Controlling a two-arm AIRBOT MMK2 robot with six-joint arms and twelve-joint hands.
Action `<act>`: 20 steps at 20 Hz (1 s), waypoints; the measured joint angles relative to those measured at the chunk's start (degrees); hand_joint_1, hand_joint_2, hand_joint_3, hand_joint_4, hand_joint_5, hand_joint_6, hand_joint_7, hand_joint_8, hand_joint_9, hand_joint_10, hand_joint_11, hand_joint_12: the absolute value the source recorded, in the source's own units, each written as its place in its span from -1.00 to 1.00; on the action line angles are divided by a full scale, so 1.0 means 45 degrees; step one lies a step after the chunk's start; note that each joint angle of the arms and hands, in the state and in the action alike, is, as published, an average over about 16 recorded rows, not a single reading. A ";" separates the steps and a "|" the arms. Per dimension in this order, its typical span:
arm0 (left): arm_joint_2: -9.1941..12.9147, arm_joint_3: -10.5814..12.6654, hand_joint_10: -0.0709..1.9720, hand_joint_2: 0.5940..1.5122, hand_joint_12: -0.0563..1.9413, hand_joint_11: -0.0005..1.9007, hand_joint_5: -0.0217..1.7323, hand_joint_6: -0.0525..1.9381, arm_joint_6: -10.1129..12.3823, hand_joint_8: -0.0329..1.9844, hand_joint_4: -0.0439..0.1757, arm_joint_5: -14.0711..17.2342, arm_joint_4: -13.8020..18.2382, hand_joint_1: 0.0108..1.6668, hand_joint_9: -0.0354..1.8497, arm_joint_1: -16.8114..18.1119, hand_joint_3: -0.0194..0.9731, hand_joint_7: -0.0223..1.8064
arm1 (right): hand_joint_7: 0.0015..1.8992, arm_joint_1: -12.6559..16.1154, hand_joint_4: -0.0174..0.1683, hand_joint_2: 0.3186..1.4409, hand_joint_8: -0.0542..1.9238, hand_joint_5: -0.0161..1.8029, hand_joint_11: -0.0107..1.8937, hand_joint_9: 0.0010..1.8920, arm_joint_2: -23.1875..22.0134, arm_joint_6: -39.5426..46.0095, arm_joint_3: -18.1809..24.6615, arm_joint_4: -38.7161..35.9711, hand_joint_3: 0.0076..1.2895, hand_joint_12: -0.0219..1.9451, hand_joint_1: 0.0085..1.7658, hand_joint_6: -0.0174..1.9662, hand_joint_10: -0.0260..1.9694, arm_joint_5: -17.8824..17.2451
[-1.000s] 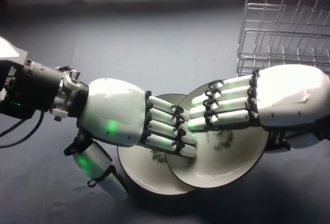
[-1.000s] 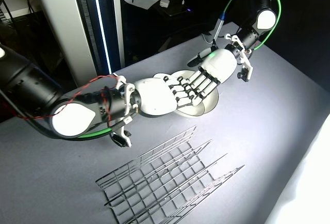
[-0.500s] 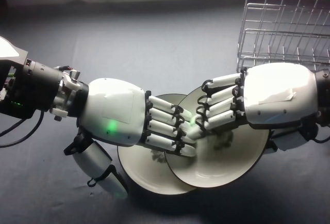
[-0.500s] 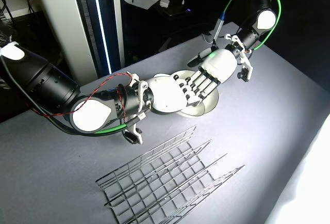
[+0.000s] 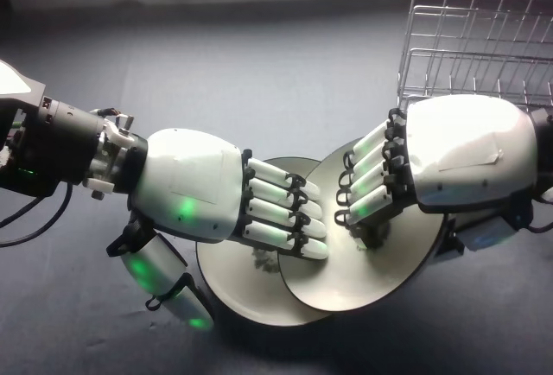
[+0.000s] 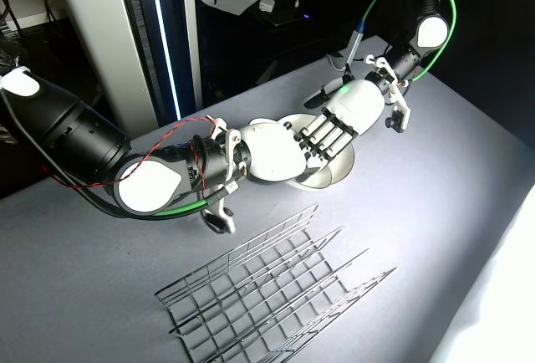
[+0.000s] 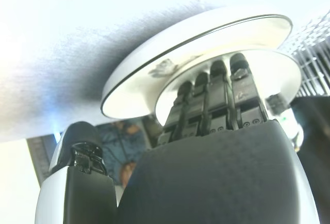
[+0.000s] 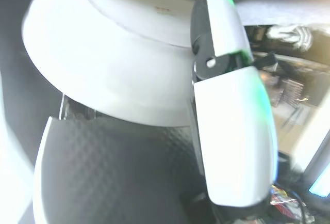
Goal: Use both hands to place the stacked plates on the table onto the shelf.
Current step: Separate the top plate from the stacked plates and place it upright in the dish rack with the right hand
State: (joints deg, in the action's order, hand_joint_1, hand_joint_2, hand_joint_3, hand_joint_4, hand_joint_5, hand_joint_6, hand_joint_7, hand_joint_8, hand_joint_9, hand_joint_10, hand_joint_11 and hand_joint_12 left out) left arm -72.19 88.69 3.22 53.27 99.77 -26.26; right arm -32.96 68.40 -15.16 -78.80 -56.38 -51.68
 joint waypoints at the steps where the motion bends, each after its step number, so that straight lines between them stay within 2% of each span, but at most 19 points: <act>1: 0.0053 -0.0025 -0.92 0.19 -0.95 -0.98 -0.98 -0.99 0.0044 -0.98 -0.57 -0.0025 0.0003 -1.00 -0.94 0.0034 -0.93 -0.98 | -0.23 0.0021 -0.88 0.29 -0.42 -0.26 -0.40 -0.30 0.0001 -0.0007 0.0001 0.0017 -0.98 0.52 0.29 -0.29 -0.13 -0.0044; 7: 0.0789 -0.0301 -0.92 0.19 -0.95 -0.98 -0.96 -0.97 0.0389 -0.97 -0.57 -0.0269 -0.0150 -1.00 -0.94 0.0531 -0.93 -0.96 | -0.10 0.0320 -0.89 0.22 -0.16 -0.15 -0.14 -0.12 0.0003 -0.0015 0.0013 0.0057 -0.99 0.47 0.32 0.00 0.08 -0.0229; 13: 0.2071 -0.0847 -0.92 0.19 -0.94 -0.98 -0.94 -0.95 0.0924 -0.96 -0.58 -0.0327 -0.0214 -1.00 -0.94 0.1490 -0.93 -0.96 | -0.02 0.0984 -0.85 0.20 -0.14 -0.06 -0.09 -0.06 -0.0085 0.0050 0.0219 0.0244 -0.99 0.45 0.39 0.02 0.19 0.0003; 17: 0.3062 -0.1190 -0.92 0.18 -0.94 -0.98 -0.93 -0.94 0.1433 -0.96 -0.58 -0.0274 0.0111 -1.00 -0.94 0.2169 -0.93 -0.95 | 0.03 0.1574 -0.83 0.20 -0.16 -0.01 -0.07 -0.02 -0.0279 0.0099 0.0615 0.0526 -0.99 0.43 0.43 0.02 0.18 0.0391; 20: 0.3714 -0.1386 -0.92 0.17 -0.94 -0.98 -0.94 -0.94 0.1842 -0.96 -0.60 -0.0180 0.0408 -1.00 -0.94 0.2591 -0.93 -0.96 | 0.08 0.2080 -0.78 0.21 -0.17 0.04 -0.06 0.03 -0.0472 0.0149 0.0960 0.0867 -0.99 0.42 0.46 0.00 0.10 0.0768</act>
State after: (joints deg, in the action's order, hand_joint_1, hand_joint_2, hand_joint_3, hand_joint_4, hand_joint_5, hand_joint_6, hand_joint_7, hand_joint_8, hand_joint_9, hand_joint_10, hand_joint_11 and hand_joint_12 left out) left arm -55.48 82.46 11.51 52.46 101.61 -14.60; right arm -23.60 66.28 -14.49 -74.48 -52.48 -48.22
